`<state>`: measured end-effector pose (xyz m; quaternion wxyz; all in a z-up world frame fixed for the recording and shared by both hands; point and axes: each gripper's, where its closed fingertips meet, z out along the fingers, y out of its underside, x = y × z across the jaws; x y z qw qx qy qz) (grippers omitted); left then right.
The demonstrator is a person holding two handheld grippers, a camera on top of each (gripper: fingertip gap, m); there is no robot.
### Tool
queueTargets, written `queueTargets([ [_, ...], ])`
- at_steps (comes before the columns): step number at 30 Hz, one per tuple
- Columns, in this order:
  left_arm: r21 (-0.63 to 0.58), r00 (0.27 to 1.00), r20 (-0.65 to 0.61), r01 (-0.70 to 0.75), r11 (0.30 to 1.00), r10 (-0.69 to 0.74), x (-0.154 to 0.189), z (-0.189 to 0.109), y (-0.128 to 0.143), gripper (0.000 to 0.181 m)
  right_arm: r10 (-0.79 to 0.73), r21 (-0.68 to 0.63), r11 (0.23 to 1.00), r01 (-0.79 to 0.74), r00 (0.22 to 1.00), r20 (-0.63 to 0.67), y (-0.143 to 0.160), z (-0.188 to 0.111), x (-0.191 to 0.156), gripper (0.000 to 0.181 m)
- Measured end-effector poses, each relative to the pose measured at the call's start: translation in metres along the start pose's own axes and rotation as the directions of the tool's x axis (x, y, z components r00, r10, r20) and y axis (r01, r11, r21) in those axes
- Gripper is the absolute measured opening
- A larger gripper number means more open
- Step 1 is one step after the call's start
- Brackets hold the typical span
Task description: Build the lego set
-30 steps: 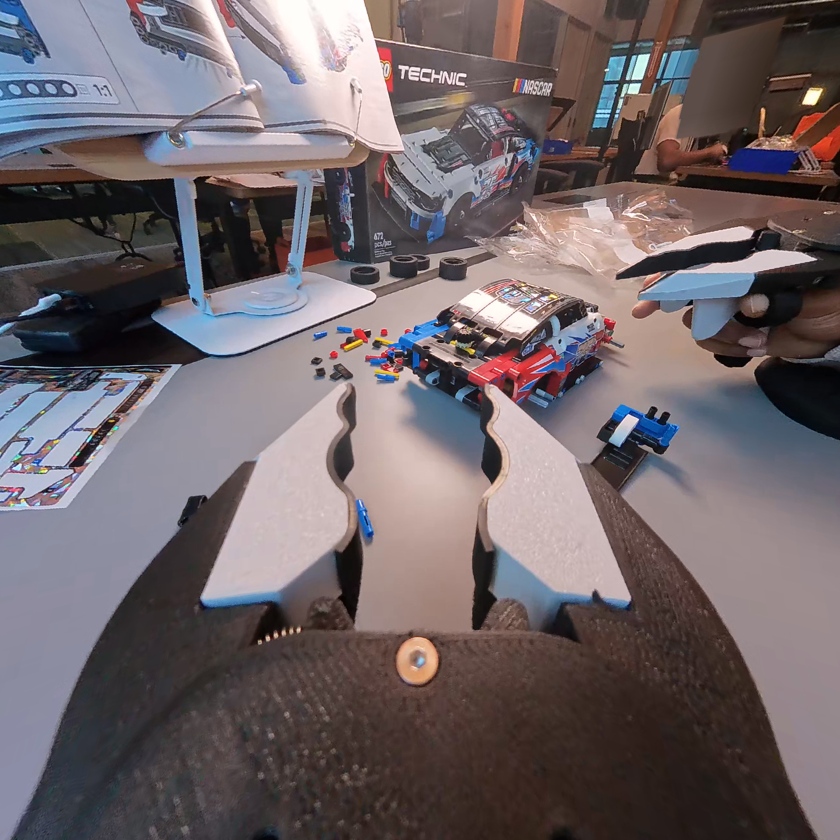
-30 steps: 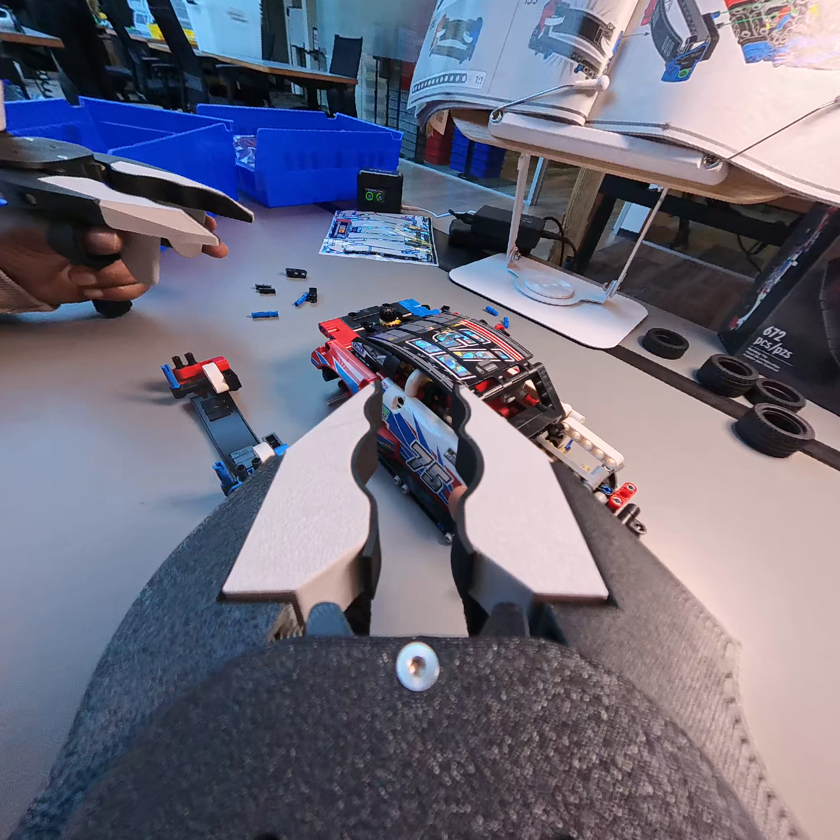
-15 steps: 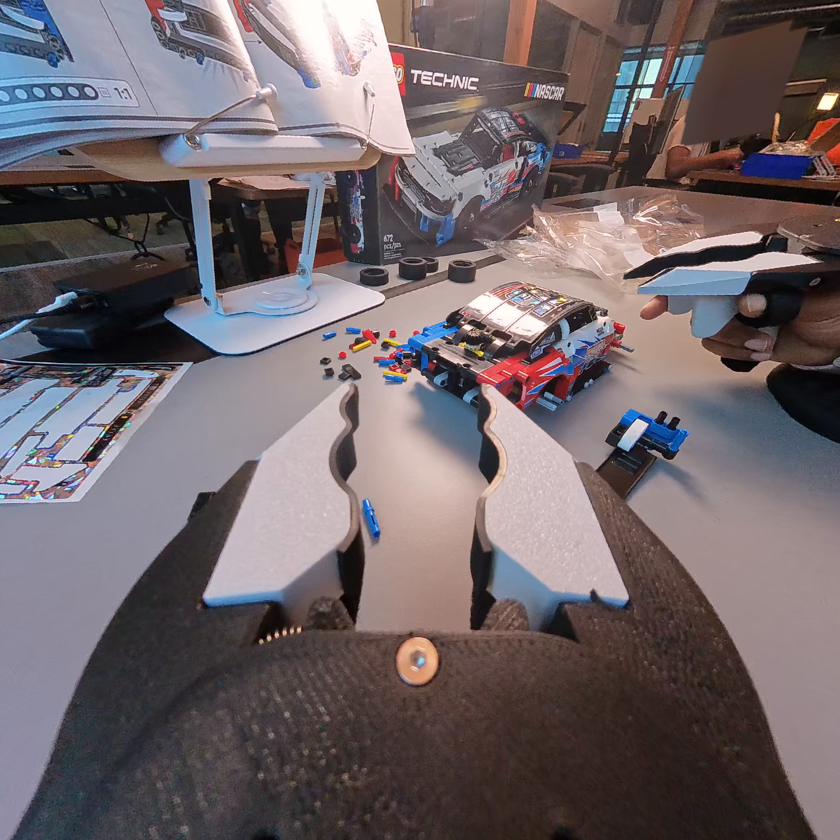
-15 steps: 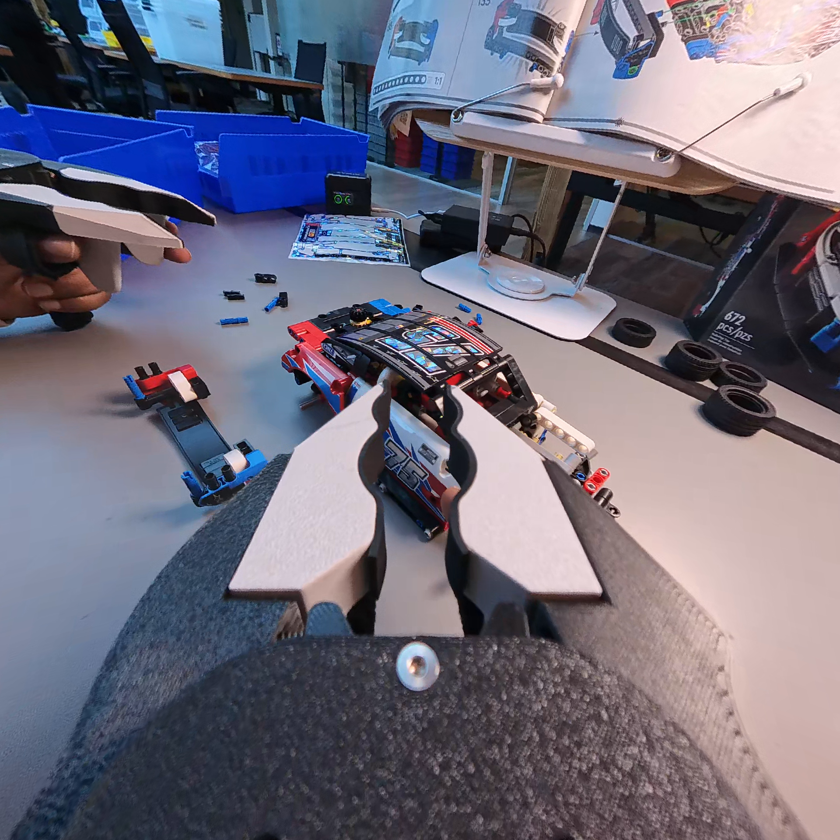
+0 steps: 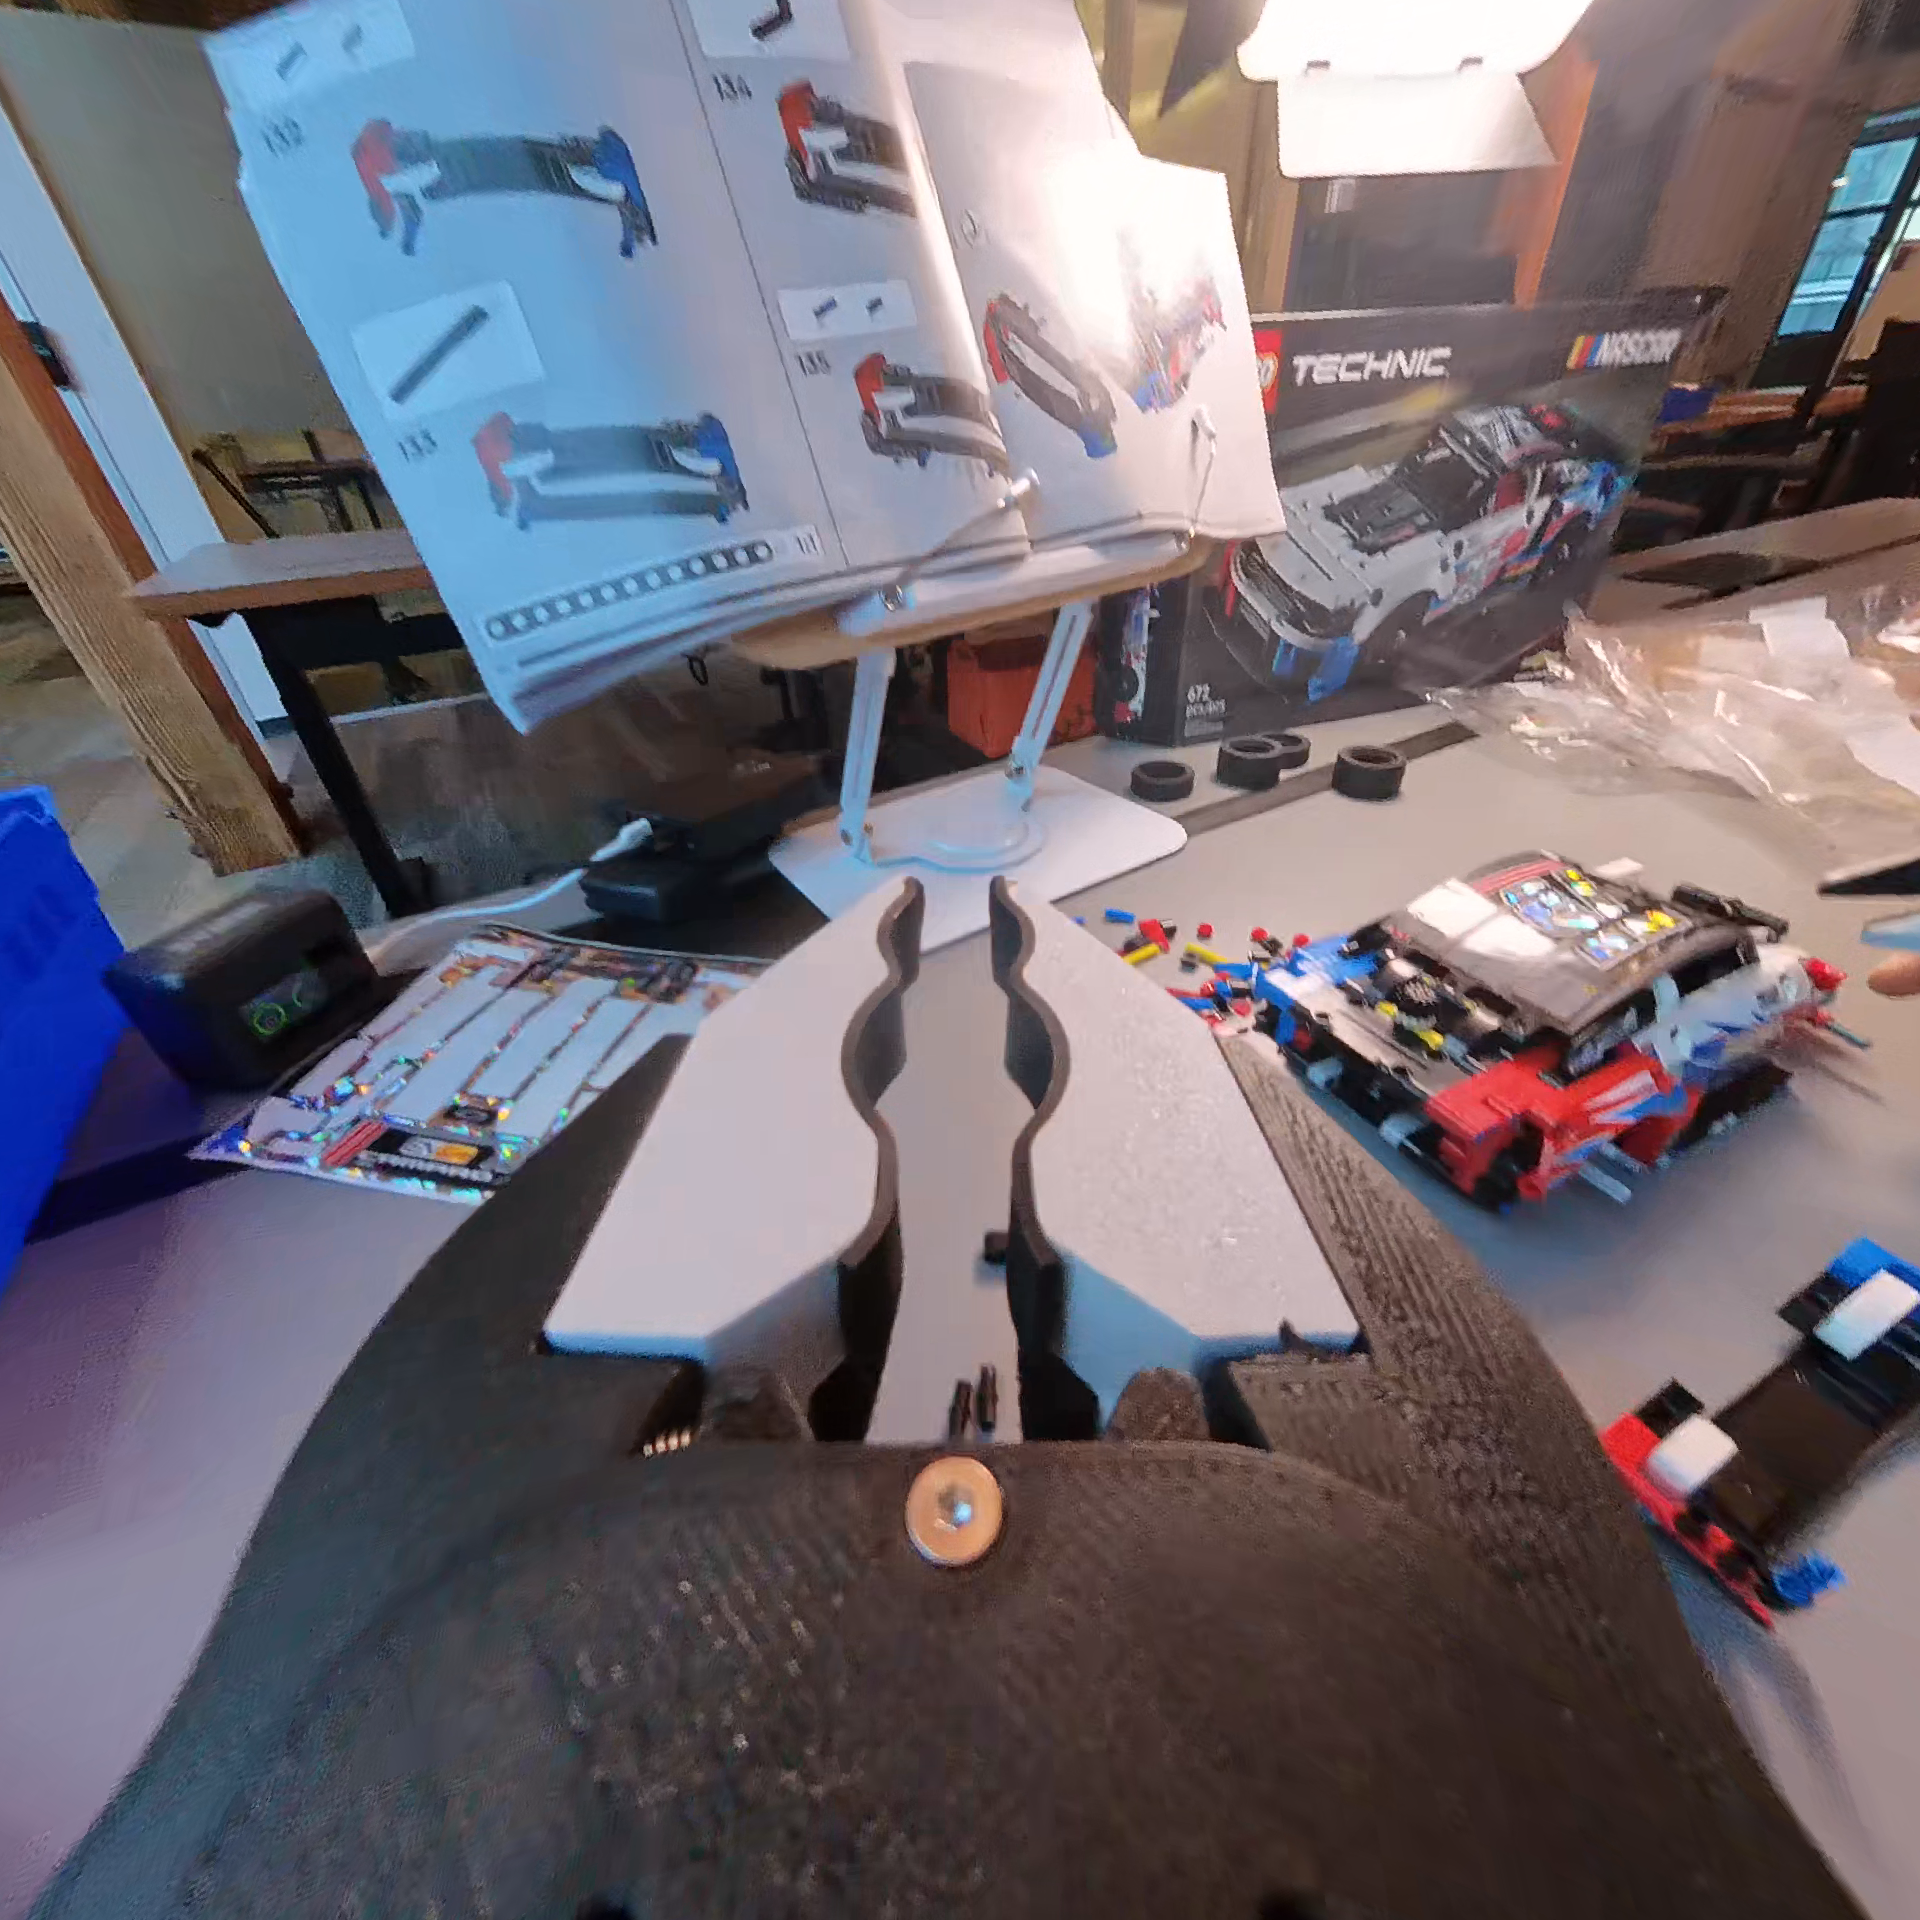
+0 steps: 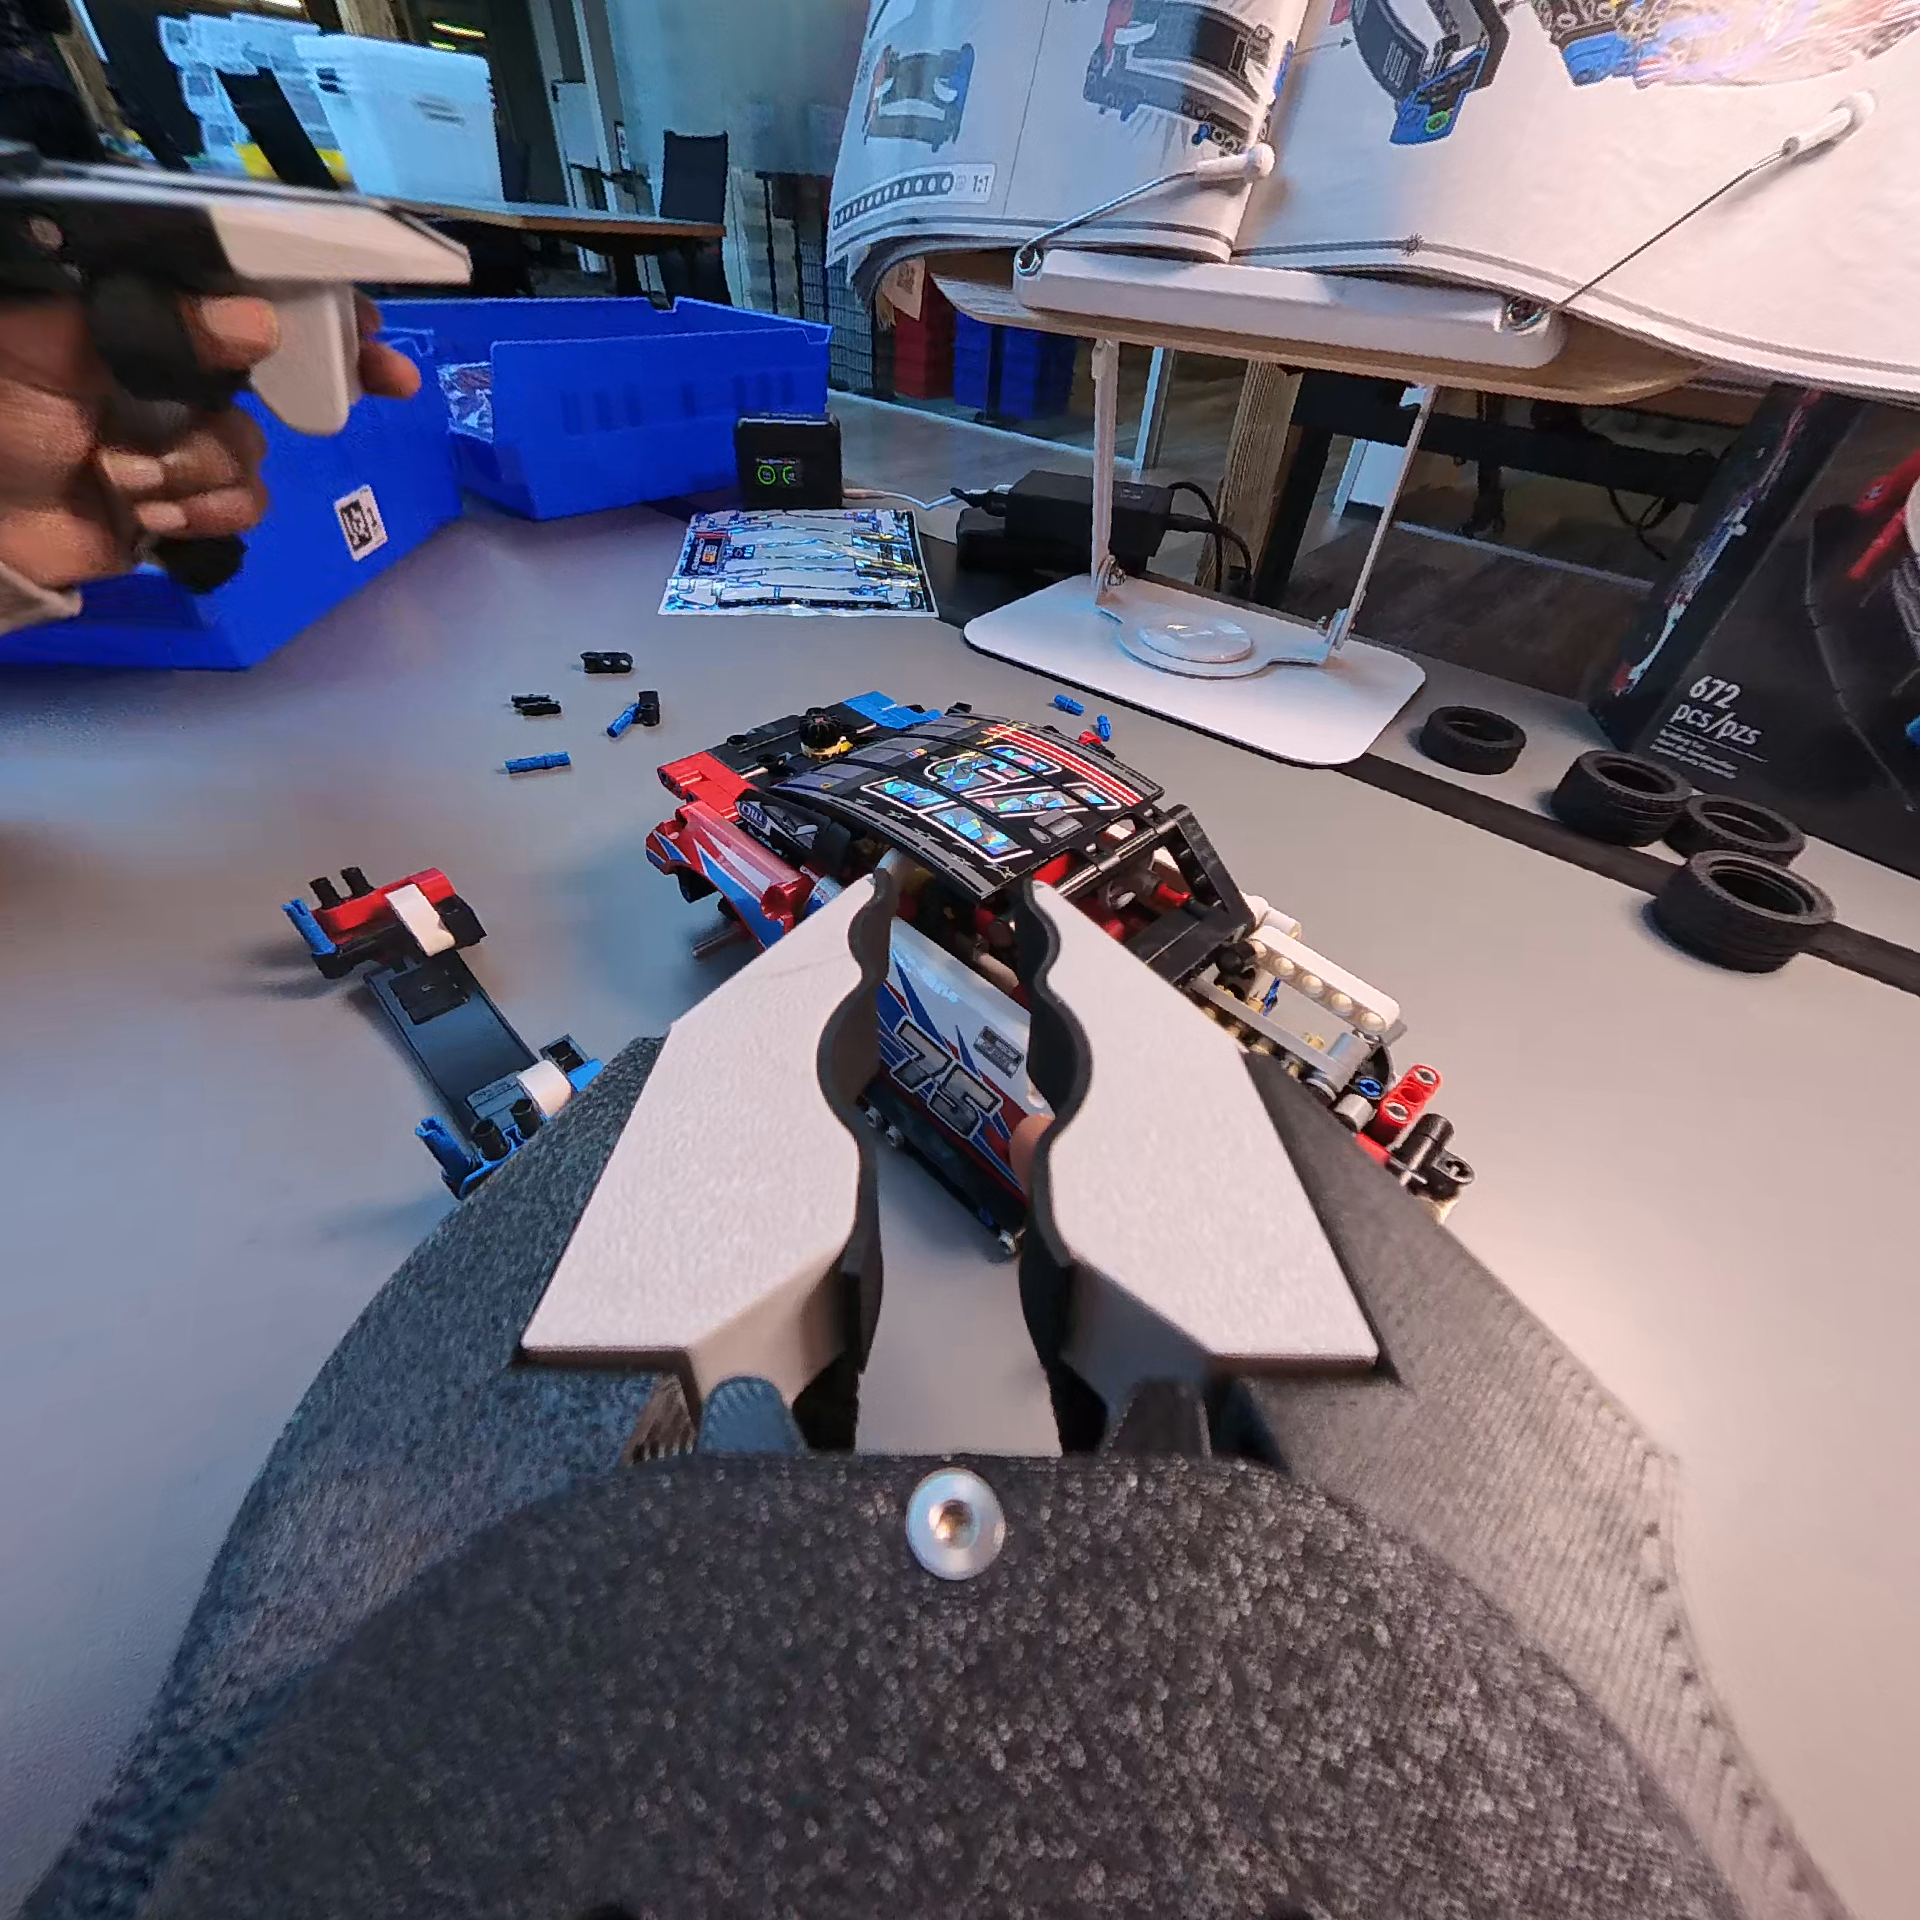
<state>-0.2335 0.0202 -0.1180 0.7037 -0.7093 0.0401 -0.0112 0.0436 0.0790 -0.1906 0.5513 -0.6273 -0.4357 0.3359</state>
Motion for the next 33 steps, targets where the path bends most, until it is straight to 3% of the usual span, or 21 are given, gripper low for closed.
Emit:
queueTargets([
  [7, 0.114, 0.995, 0.066, 0.072, 0.991, -0.08, -0.067, 0.051, -0.078, 0.0, -0.053, 0.01, 0.999, 0.053, 0.998, -0.031, -0.001, -0.002, 0.005, 0.02],
  [12, 0.134, 0.989, 0.129, 0.051, 0.99, -0.068, -0.121, 0.102, -0.109, 0.0, -0.066, 0.02, 0.998, 0.067, 0.997, -0.042, -0.002, -0.003, 0.009, 0.02],
  [16, 0.07, 0.982, 0.181, 0.048, 0.996, -0.06, -0.152, 0.137, -0.103, 0.0, -0.092, 0.008, 0.996, 0.093, 0.994, -0.057, 0.001, -0.003, 0.013, 0.019],
  [21, 0.004, 0.978, 0.204, 0.032, 0.999, -0.033, -0.161, 0.163, -0.084, 0.0, -0.095, -0.003, 0.995, 0.095, 0.993, -0.064, 0.004, -0.001, 0.016, 0.019],
  [33, -0.032, 0.974, 0.214, -0.066, 0.997, 0.072, -0.158, 0.176, -0.077, 0.0, -0.093, -0.003, 0.996, 0.093, 0.993, -0.067, 0.005, 0.001, 0.018, 0.017],
])
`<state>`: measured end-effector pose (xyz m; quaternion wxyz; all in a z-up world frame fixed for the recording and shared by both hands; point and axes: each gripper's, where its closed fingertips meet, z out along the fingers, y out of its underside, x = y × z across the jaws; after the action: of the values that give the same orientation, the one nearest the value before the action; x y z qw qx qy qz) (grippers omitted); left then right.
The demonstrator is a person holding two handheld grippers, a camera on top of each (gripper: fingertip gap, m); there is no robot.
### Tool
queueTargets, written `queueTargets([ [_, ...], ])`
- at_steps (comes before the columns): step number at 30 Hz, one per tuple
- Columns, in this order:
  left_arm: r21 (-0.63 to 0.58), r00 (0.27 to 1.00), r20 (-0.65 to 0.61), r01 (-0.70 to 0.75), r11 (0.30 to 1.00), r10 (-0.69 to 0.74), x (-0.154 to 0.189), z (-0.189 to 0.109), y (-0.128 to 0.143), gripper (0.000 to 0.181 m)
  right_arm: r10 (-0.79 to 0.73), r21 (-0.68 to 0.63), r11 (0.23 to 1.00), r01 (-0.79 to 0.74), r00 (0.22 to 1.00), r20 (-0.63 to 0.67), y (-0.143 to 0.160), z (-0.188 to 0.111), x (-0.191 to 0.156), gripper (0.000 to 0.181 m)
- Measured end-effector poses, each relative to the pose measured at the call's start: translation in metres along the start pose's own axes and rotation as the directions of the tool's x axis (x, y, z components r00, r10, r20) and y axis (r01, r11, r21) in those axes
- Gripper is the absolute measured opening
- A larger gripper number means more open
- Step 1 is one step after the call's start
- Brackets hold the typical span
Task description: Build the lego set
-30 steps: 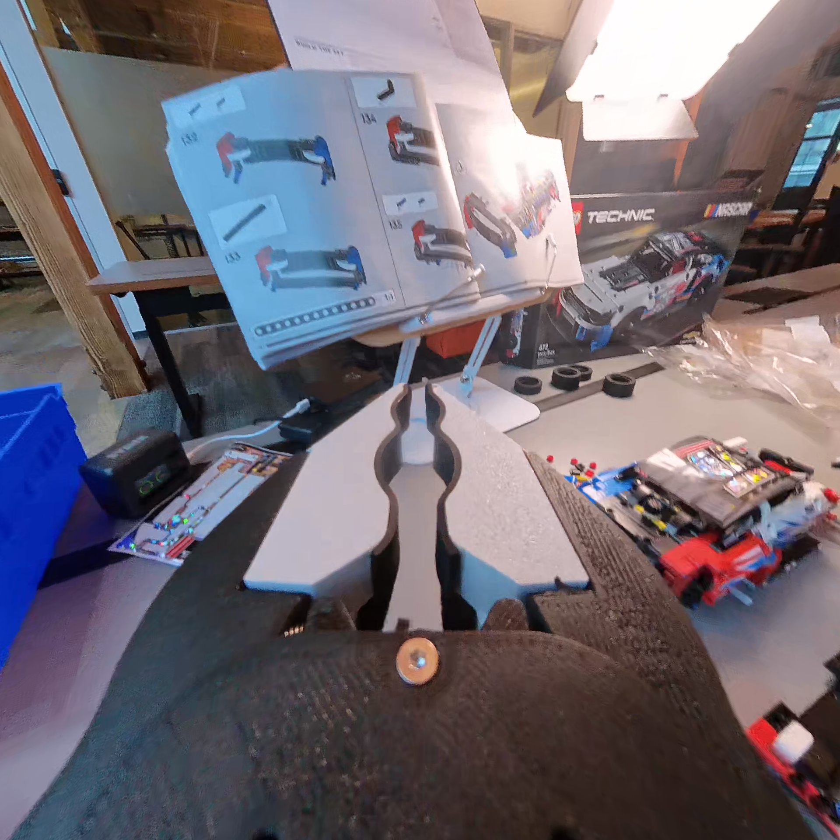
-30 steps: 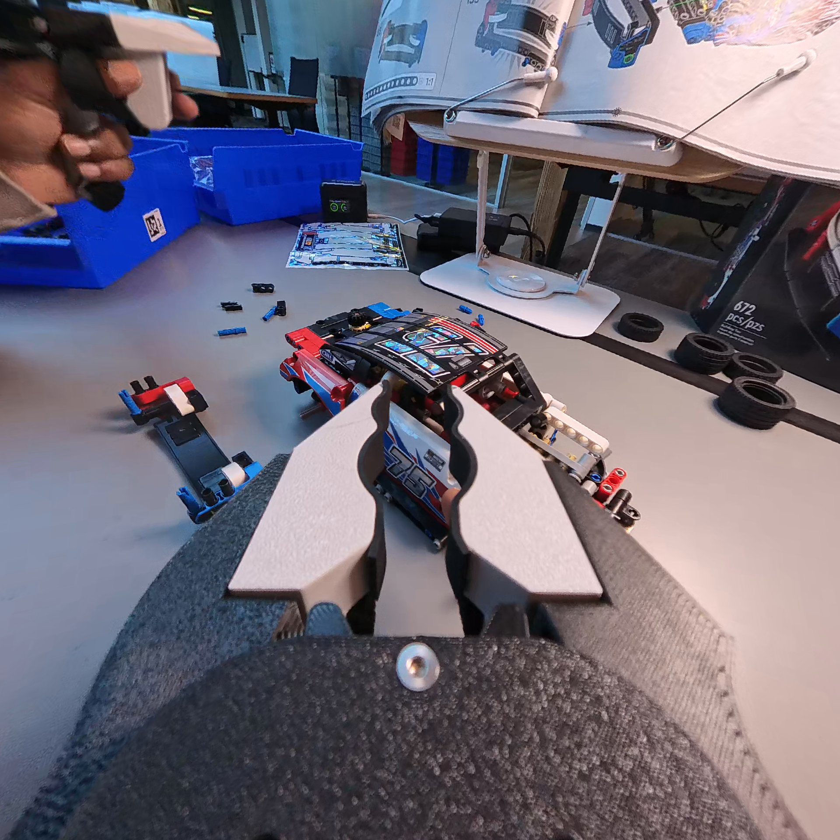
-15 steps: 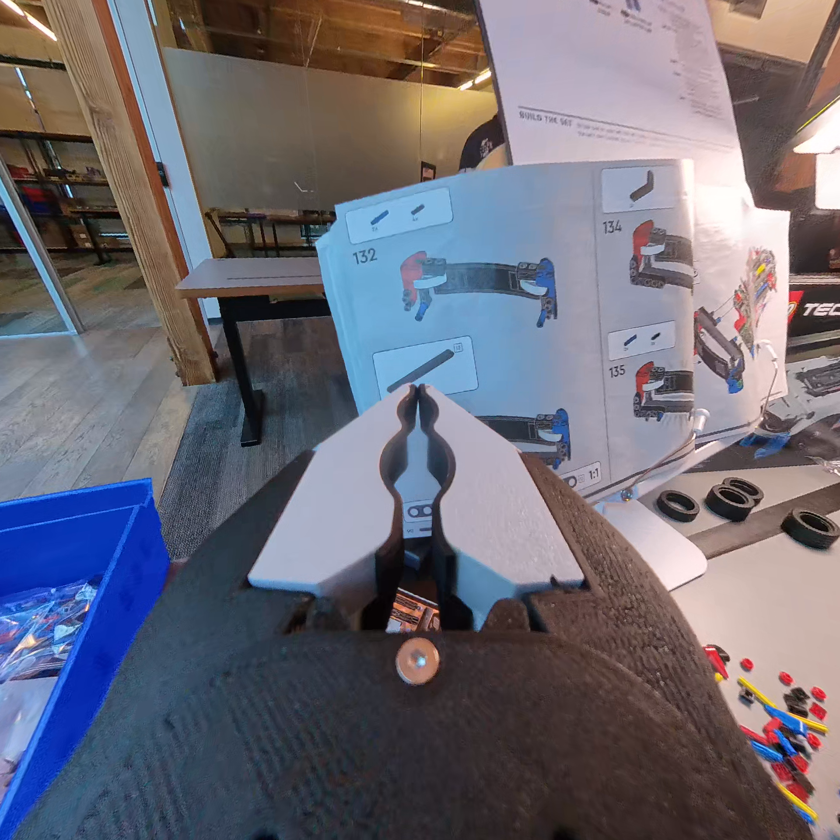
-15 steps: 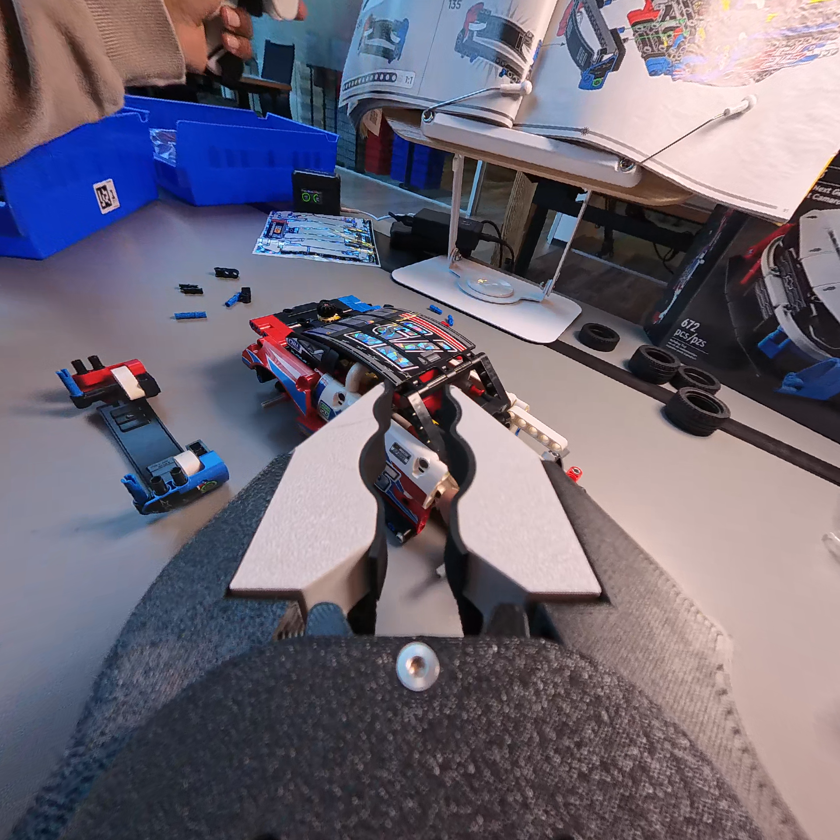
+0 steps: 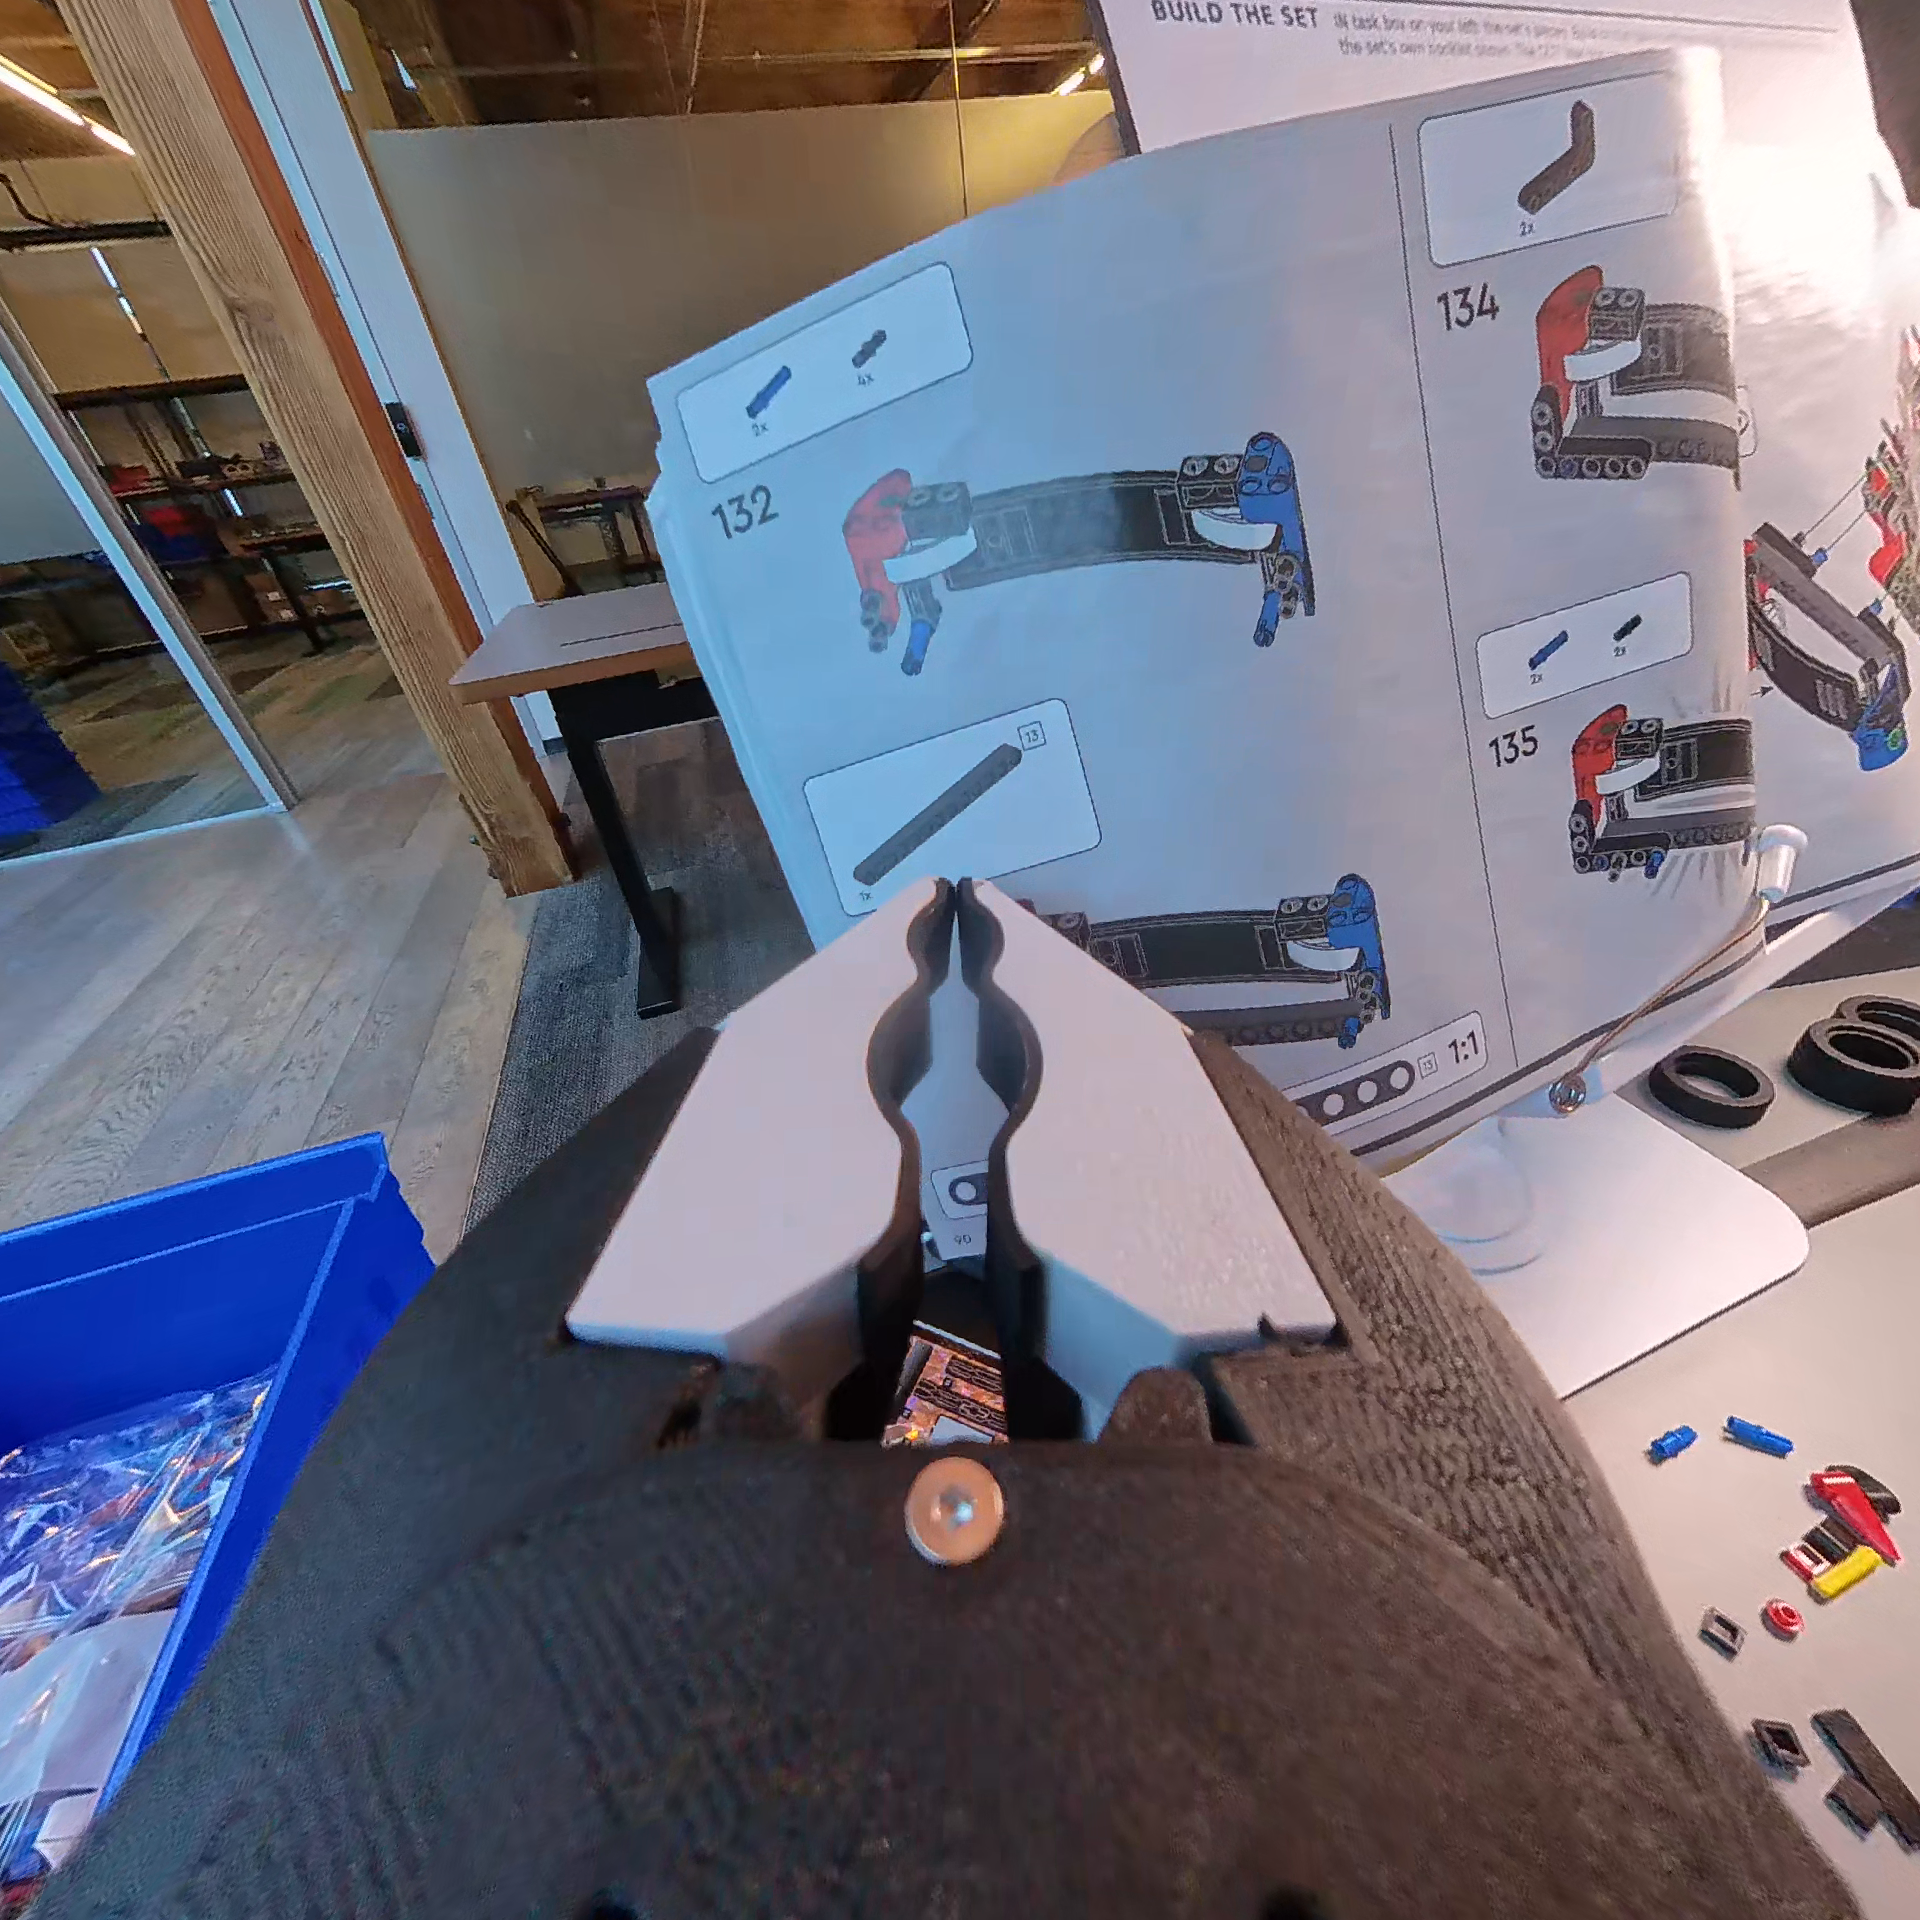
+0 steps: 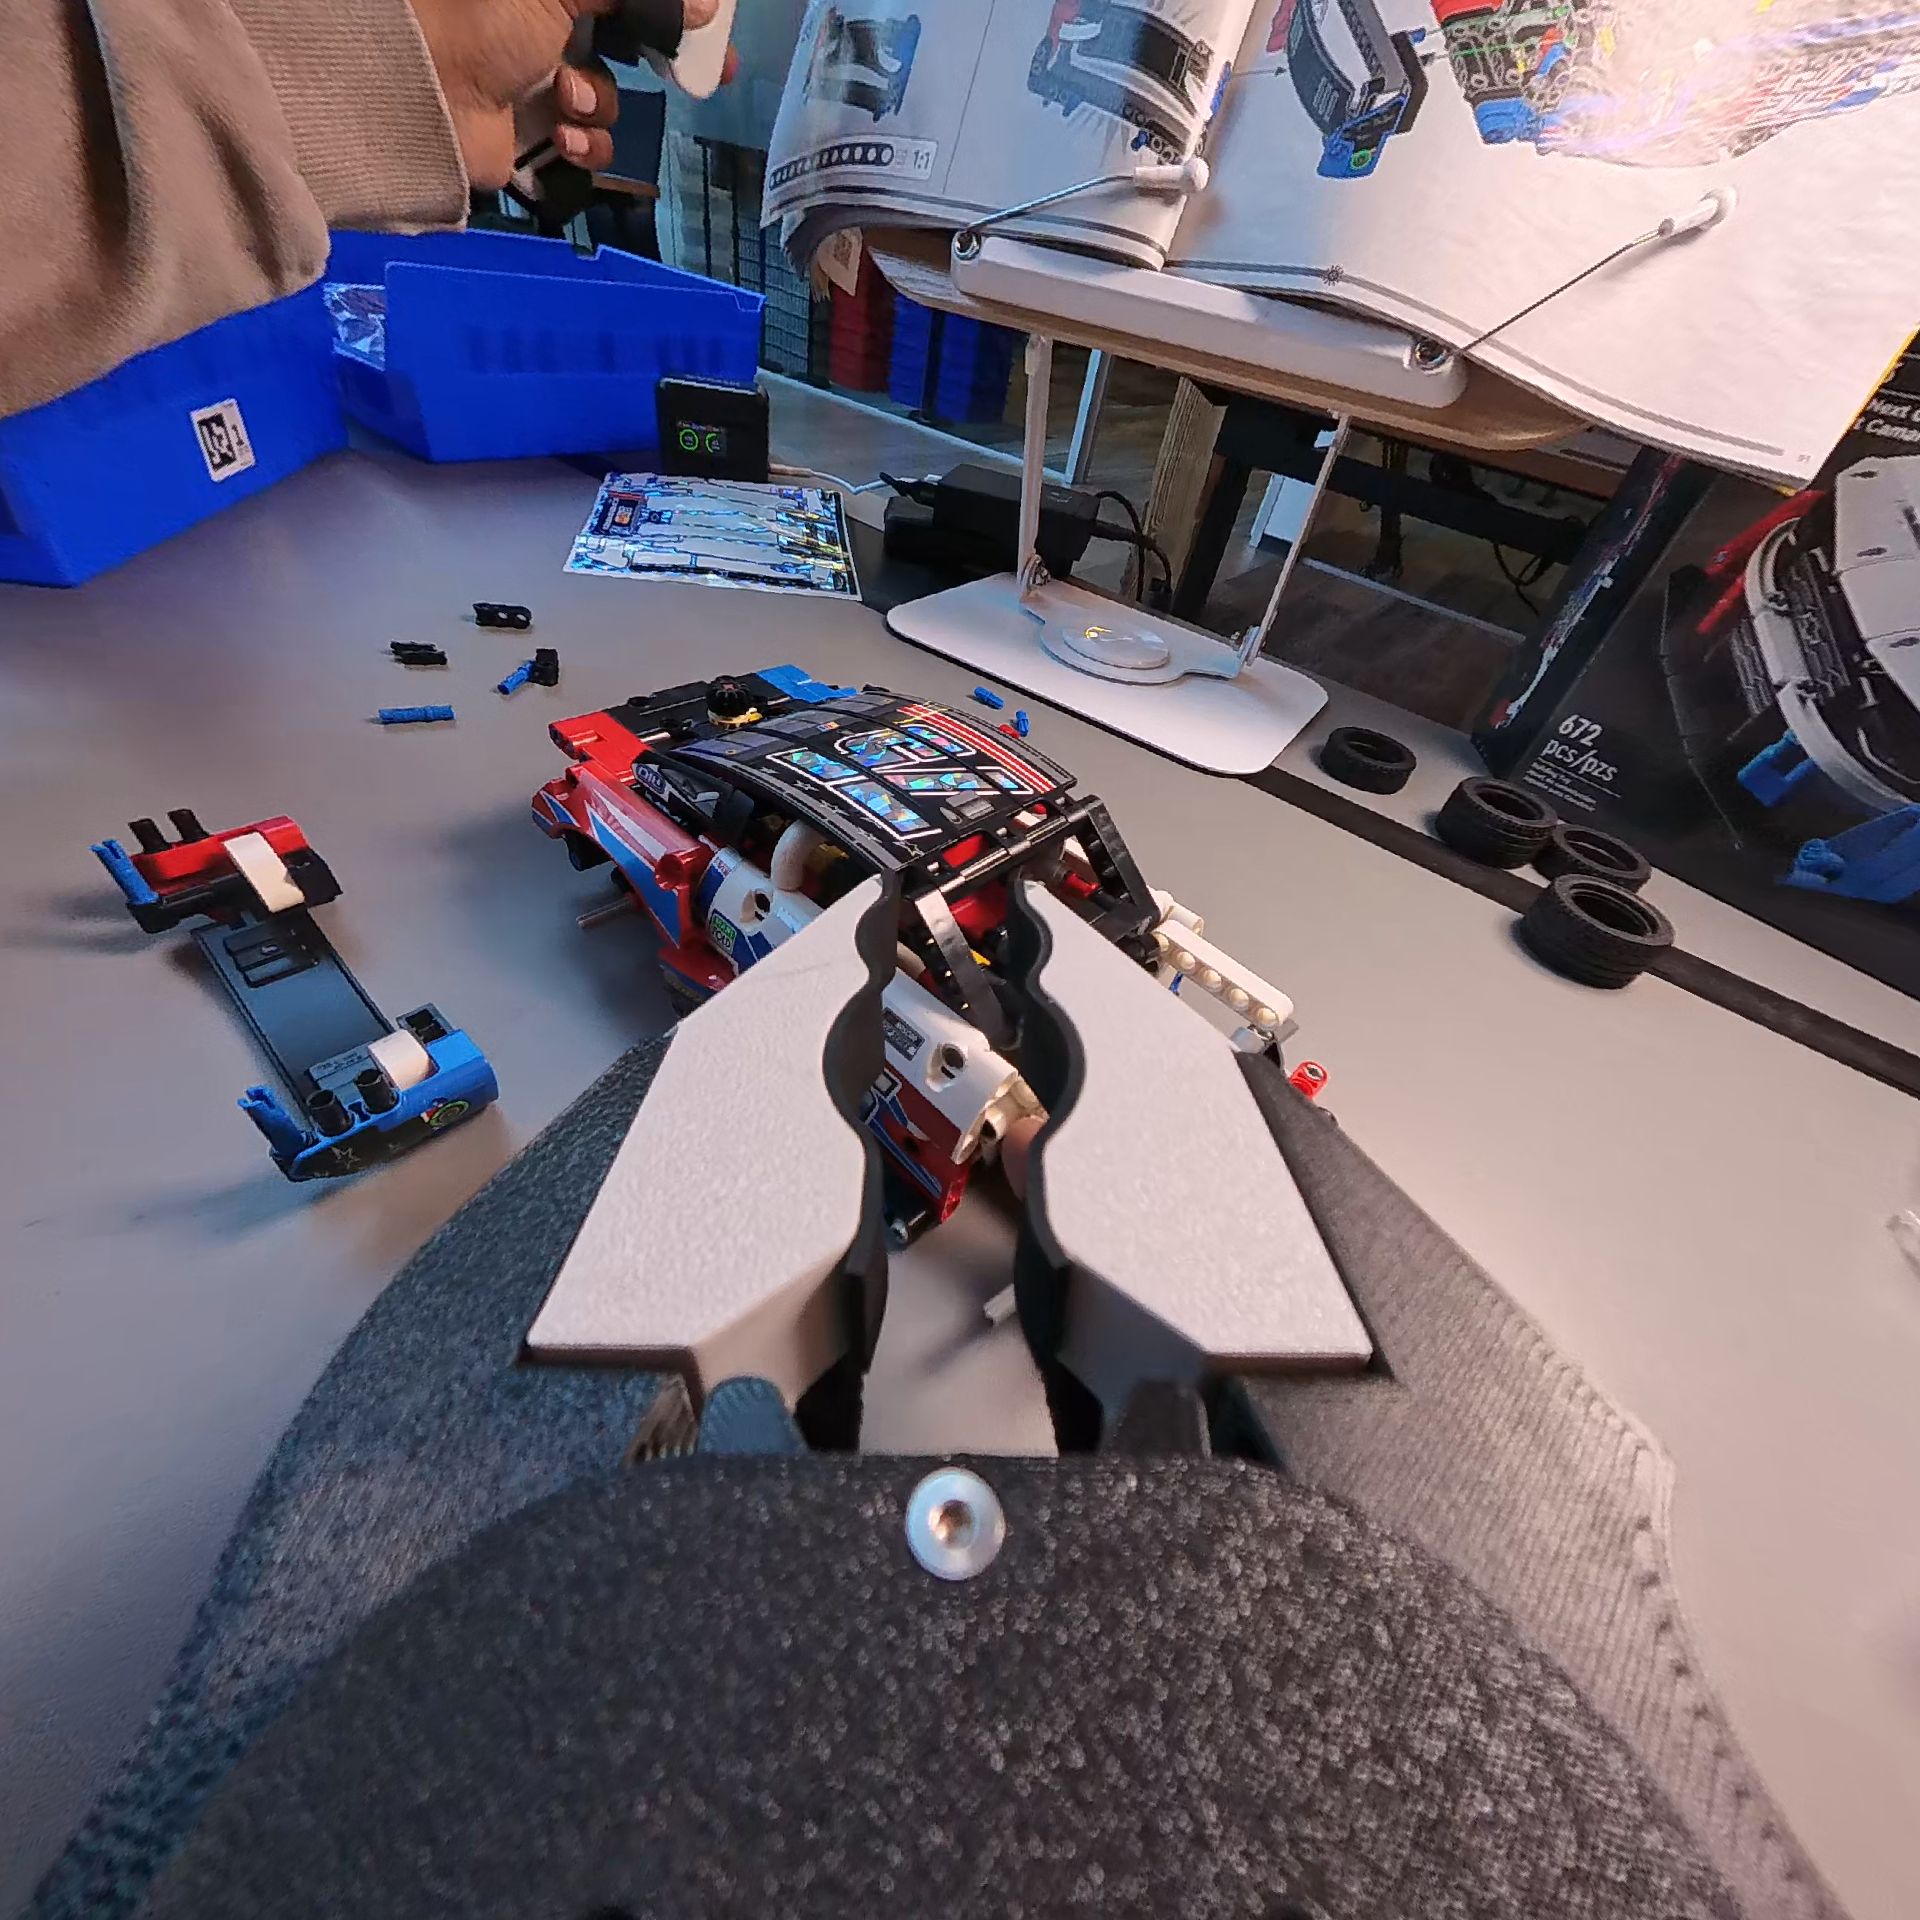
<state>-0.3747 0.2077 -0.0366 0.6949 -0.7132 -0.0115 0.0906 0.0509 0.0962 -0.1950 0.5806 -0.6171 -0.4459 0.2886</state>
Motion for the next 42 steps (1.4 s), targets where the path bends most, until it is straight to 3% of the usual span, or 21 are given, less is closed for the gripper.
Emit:
queueTargets([
  [31, -0.006, 0.999, -0.004, -0.035, 0.999, 0.035, 0.007, 0.001, -0.002, 0.0, -0.039, -0.011, 0.999, 0.039, 0.999, 0.008, 0.002, 0.0, -0.002, 0.015],
  [42, -0.055, 0.996, 0.085, -0.022, 0.998, 0.027, -0.011, -0.004, 0.011, 0.0, -0.042, -0.014, 0.999, 0.042, 0.999, 0.009, 0.003, 0.0, -0.001, 0.015],
])
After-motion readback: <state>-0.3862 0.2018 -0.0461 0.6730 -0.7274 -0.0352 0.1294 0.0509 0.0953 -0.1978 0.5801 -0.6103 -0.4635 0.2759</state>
